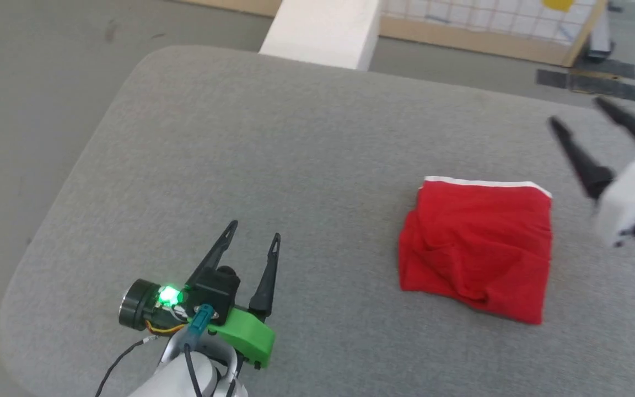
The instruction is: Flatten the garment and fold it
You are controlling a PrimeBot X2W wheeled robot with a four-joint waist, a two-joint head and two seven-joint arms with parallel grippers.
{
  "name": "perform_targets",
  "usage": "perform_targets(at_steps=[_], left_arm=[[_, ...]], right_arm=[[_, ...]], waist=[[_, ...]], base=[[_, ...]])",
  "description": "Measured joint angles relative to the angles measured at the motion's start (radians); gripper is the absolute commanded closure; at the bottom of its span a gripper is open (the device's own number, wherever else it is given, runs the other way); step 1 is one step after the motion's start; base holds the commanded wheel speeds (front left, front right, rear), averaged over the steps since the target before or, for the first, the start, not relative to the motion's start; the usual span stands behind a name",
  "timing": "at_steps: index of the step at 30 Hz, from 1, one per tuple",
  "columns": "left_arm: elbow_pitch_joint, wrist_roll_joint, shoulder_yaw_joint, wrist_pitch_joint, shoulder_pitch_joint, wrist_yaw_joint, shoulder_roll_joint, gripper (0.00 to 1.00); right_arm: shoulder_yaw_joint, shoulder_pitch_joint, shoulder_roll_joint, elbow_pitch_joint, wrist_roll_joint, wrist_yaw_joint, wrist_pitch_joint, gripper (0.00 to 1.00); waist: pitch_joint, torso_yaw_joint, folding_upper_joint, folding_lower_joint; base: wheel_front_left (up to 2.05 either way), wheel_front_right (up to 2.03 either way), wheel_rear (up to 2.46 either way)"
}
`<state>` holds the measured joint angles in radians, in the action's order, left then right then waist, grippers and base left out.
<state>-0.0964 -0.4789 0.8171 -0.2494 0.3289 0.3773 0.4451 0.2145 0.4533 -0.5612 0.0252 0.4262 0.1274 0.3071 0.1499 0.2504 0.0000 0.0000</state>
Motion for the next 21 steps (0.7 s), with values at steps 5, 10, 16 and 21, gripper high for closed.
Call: perform_targets(at_steps=[5,10,16,21], left_arm=[[0.011,-0.017,-0.023,0.000,-0.004,0.013,0.001,0.00],[0.028,-0.035,-0.034,0.000,-0.011,0.021,0.017,0.00],[0.048,-0.061,-0.055,0.000,-0.022,0.021,0.030,0.00],[0.063,-0.081,-0.073,0.000,-0.035,0.021,0.031,0.00]], right_arm=[[-0.082,-0.037,-0.046,0.040,-0.026,0.000,-0.178,0.00],[-0.241,-0.173,0.016,0.024,-0.067,0.000,-0.289,0.00],[-0.398,-0.342,0.202,-0.088,-0.124,0.000,-0.344,0.00],[-0.423,-0.454,0.339,-0.163,-0.177,0.000,-0.353,0.00]], waist=[[-0.024,-0.040,0.0000,0.0000],[-0.040,-0.076,0.0000,-0.0001],[-0.041,-0.108,0.0000,-0.0001],[-0.037,-0.127,0.0000,0.0000]], base=[[0.00,0.00,0.00],[0.00,0.00,0.00],[0.00,0.00,0.00],[0.00,0.00,0.00]])
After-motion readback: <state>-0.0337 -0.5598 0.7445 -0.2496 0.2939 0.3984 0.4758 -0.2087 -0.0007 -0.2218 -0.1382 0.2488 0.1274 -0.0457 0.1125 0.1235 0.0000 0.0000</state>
